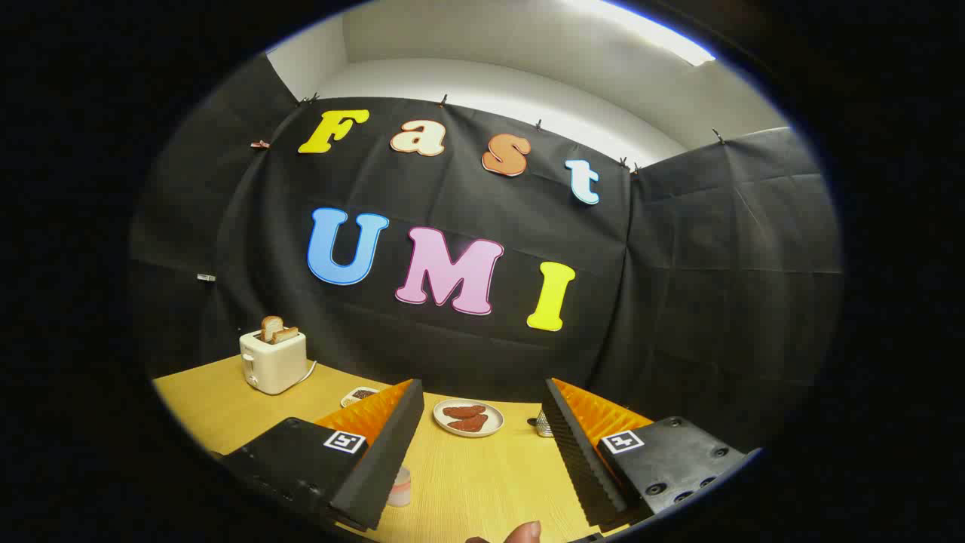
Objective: Take the bottle from table, then pour the juice into the cup, finally place the bottle on the coaster
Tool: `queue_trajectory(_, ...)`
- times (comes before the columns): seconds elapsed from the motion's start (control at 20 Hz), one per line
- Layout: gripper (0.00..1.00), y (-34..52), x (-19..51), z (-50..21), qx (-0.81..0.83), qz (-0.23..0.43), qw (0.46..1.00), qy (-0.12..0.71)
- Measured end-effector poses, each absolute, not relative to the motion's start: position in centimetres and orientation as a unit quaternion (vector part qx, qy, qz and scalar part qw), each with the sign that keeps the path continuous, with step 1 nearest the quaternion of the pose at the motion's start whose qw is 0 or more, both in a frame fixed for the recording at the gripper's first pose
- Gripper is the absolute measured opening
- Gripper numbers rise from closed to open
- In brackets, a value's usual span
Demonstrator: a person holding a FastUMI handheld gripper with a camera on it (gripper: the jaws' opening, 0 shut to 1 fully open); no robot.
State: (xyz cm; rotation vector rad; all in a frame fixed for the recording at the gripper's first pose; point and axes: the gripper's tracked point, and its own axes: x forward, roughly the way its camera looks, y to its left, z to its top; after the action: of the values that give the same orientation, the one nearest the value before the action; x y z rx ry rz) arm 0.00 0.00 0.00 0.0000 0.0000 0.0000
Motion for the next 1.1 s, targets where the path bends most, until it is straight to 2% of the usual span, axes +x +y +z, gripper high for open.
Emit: queue_trajectory(1.1, 0.97, 2.1, -0.6, -0.1, 0.007, 0.015, 1.000, -0.010)
